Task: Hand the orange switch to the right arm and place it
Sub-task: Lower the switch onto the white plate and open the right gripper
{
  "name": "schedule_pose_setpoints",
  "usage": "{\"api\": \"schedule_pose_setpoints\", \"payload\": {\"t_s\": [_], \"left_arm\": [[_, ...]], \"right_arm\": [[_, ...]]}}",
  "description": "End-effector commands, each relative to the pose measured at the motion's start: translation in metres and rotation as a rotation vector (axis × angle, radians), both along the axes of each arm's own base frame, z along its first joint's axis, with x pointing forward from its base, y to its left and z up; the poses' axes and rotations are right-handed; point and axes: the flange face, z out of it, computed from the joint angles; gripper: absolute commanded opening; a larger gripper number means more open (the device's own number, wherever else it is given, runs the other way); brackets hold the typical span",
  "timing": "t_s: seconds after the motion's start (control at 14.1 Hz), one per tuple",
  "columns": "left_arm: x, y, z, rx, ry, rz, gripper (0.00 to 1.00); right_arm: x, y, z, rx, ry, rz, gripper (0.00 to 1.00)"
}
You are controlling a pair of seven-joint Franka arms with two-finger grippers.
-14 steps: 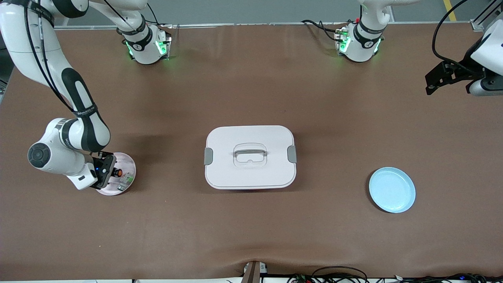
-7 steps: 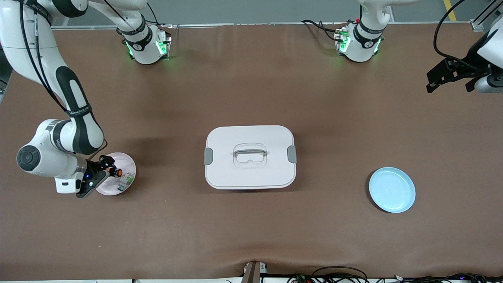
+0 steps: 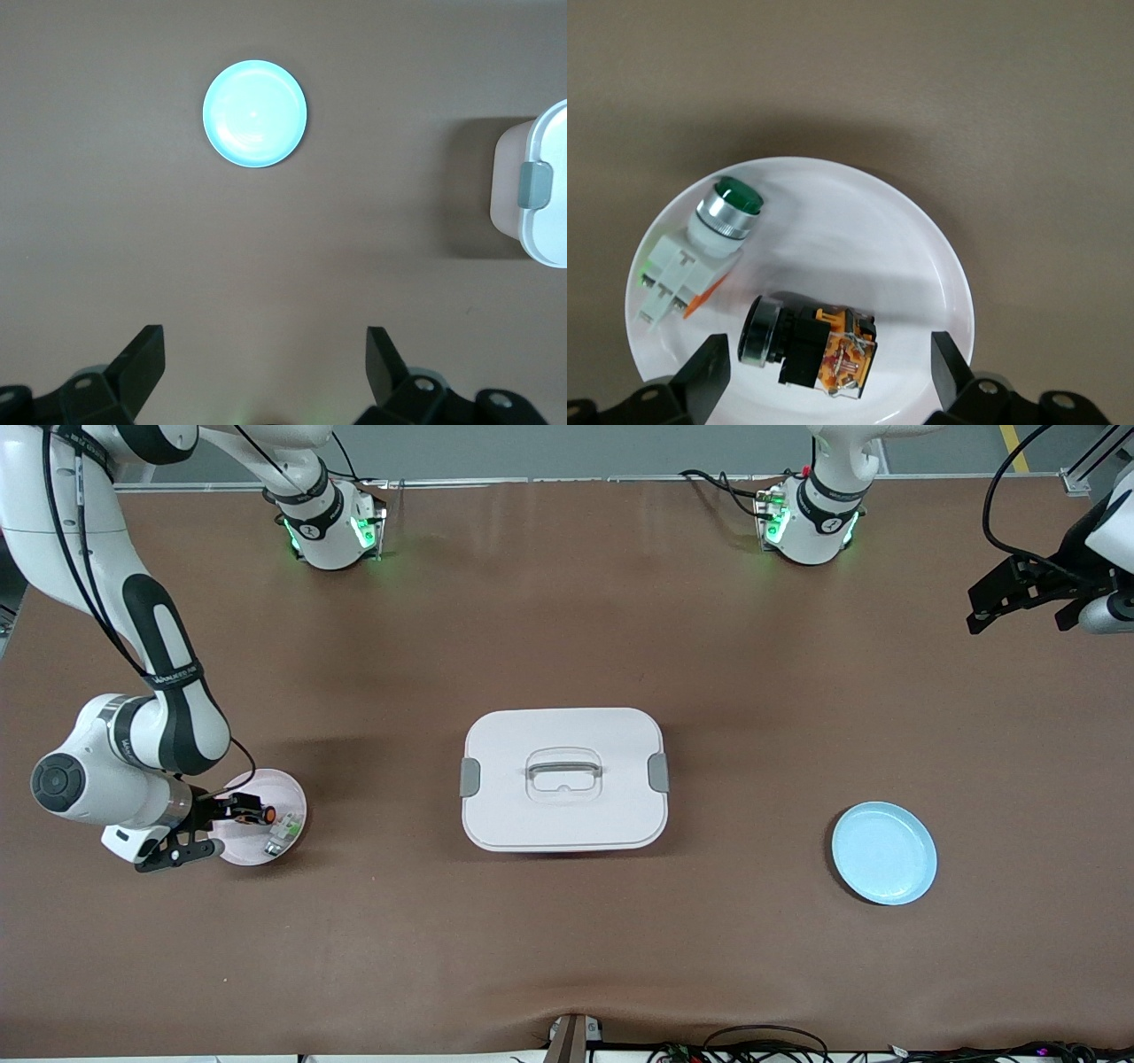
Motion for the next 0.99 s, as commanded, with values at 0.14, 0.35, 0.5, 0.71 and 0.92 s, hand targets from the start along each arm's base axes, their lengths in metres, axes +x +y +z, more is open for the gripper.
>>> {"api": "schedule_pose_setpoints", "payload": {"t_s": [0.14, 0.35, 0.5, 0.71, 0.92], "left_arm": [[-0.011, 0.0, 0.009, -0.003, -0.011, 0.006, 1.0], [-0.011, -0.001, 0.008, -0.002, -0.009, 0.002, 1.0], [-0.01, -0.001, 0.008, -0.002, -0.008, 0.003, 1.0], [-0.009, 0.0, 0.006, -0.002, -0.005, 0.003, 1.0], [-0.01, 0.001, 0.008, -0.002, -0.009, 0.005, 1.0]], "right_arm": [[0.002, 0.001, 0.009, -0.015, 0.001, -0.094, 1.0], [0.001, 0.002, 0.009, -0.013, 0.012, -0.094, 1.0], [0.001, 0.002, 0.015, -0.007, 0.037, -0.099, 1.0], [0.006, 0.009, 0.049, -0.006, 0.102, -0.183, 1.0], [0.007, 0.017, 0.077, -0.02, 0.104, -0.234, 1.0]]}}
